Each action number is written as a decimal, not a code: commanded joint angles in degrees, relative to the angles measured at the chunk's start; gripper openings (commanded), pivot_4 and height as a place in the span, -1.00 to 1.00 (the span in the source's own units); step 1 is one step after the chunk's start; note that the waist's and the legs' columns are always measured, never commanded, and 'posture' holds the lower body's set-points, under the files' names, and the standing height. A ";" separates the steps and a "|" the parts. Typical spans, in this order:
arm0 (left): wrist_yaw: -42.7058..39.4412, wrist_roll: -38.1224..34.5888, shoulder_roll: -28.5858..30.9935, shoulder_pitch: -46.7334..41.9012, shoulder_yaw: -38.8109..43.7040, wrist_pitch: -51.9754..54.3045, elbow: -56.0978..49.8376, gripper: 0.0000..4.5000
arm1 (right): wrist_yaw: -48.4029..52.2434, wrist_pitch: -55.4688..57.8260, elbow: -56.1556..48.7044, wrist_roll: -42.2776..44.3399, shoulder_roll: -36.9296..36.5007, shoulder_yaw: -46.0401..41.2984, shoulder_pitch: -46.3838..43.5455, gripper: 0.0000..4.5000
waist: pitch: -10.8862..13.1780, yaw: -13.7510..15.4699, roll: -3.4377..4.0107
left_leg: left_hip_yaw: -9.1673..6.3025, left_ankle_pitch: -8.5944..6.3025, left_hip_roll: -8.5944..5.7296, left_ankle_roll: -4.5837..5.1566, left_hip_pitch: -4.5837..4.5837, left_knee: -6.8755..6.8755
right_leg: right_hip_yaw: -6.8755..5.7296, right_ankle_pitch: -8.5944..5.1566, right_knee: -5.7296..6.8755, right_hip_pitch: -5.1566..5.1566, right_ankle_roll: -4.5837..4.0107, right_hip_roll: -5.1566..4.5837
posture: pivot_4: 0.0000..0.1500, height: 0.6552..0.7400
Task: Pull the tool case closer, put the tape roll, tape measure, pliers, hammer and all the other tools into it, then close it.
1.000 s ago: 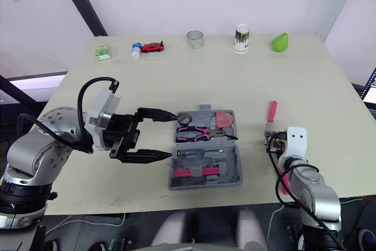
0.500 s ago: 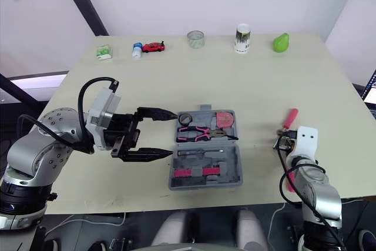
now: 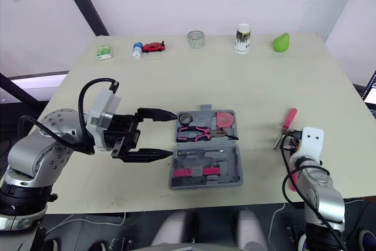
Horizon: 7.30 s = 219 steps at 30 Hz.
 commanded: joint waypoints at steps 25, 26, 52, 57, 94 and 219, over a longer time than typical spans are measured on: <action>-0.08 -0.37 0.11 1.64 2.12 -2.11 -1.62 1.00 | 4.02 4.78 0.36 -0.28 -1.14 6.21 -2.57 -0.98 | -0.01 -0.22 -0.02 | 0.02 0.00 0.03 0.00 0.08 0.01 | 0.05 0.00 0.07 0.00 -0.01 0.06 | 1.00 1.00; -0.10 -0.36 0.13 1.68 2.18 -2.11 -1.63 1.00 | 4.13 4.75 0.49 -0.28 -1.00 6.44 -2.90 -0.98 | -0.01 -0.28 -0.02 | 0.02 0.00 0.03 0.00 0.08 0.01 | 0.05 0.00 0.07 0.00 -0.01 0.06 | 1.00 1.00; -1.16 -0.20 0.72 2.84 2.75 -3.00 -1.13 1.00 | 7.95 9.98 -9.70 0.84 -3.90 7.37 1.89 0.95 | -0.02 0.14 -0.03 | 0.02 0.00 0.05 0.00 0.07 0.04 | 0.05 0.00 0.08 0.01 -0.02 0.08 | 1.00 1.00; -1.20 -0.24 0.80 2.93 2.92 -3.07 -0.85 1.00 | 14.49 11.66 -14.35 4.44 -10.09 5.35 2.40 0.95 | -0.01 0.04 -0.02 | 0.00 0.00 0.05 0.00 0.07 0.05 | 0.04 0.00 0.09 0.01 -0.02 0.09 | 1.00 1.00; -2.54 2.71 3.01 7.39 4.20 -6.02 -1.65 1.00 | 87.17 -97.37 74.36 -33.19 -34.97 48.03 -54.96 0.95 | 0.41 -0.04 -0.02 | 0.03 0.16 0.16 -0.29 0.03 0.43 | 0.03 0.02 0.11 0.08 -0.04 0.12 | 1.00 1.00; -3.01 1.00 -2.21 1.93 -0.03 -6.45 0.65 1.00 | 28.74 -3.12 -6.38 5.79 -14.67 7.56 9.86 0.98 | 0.49 0.18 -0.14 | -0.19 0.01 0.13 -0.02 -0.14 0.64 | -0.06 0.02 0.17 0.12 0.01 0.20 | 1.00 1.00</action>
